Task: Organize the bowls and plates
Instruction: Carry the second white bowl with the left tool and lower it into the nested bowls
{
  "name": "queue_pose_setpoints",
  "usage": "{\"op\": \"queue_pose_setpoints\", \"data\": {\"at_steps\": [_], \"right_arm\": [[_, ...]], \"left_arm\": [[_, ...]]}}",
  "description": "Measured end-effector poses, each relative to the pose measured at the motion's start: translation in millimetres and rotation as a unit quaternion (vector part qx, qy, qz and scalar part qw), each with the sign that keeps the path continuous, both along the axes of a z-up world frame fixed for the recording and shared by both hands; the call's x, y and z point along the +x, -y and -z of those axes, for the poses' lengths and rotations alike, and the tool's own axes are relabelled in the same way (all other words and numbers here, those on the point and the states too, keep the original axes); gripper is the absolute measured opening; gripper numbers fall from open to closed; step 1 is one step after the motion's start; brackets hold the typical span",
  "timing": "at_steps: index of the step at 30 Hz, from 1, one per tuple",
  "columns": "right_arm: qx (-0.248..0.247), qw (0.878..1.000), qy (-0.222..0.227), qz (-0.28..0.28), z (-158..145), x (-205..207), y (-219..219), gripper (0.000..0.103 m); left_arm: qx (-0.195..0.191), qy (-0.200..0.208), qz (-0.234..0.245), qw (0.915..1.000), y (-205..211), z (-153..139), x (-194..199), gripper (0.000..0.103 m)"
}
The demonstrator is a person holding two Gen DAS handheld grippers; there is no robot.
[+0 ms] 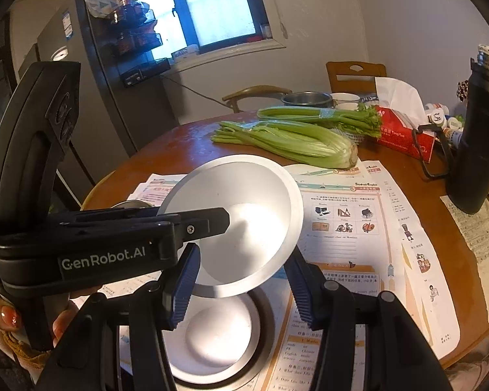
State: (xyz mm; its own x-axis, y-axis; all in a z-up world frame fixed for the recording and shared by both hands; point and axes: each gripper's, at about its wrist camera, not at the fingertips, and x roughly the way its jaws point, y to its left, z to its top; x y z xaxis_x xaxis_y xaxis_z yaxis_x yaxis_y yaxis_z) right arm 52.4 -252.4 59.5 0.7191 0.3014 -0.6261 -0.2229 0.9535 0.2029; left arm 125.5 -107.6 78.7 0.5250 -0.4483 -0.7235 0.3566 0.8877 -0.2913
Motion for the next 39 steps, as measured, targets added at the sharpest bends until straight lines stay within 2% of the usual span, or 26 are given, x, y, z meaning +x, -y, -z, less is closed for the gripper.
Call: {"op": "queue_pose_setpoints", "data": {"at_steps": [14, 32, 39], "right_arm": [[-0.011, 1.000, 0.010, -0.017, -9, -31, -11, 0.054], [-0.020, 0.999, -0.019, -0.036, 16, -48, -18, 0.054], [-0.026, 0.998, -0.033, -0.047, 30, -52, -18, 0.054]], "left_arm": [[-0.011, 0.006, -0.009, 0.9999, -16, -3, -34, 0.038], [-0.003, -0.029, -0.012, 0.9995, -18, 28, -51, 0.038], [-0.004, -0.056, -0.018, 0.9983, -21, 47, -53, 0.039]]}}
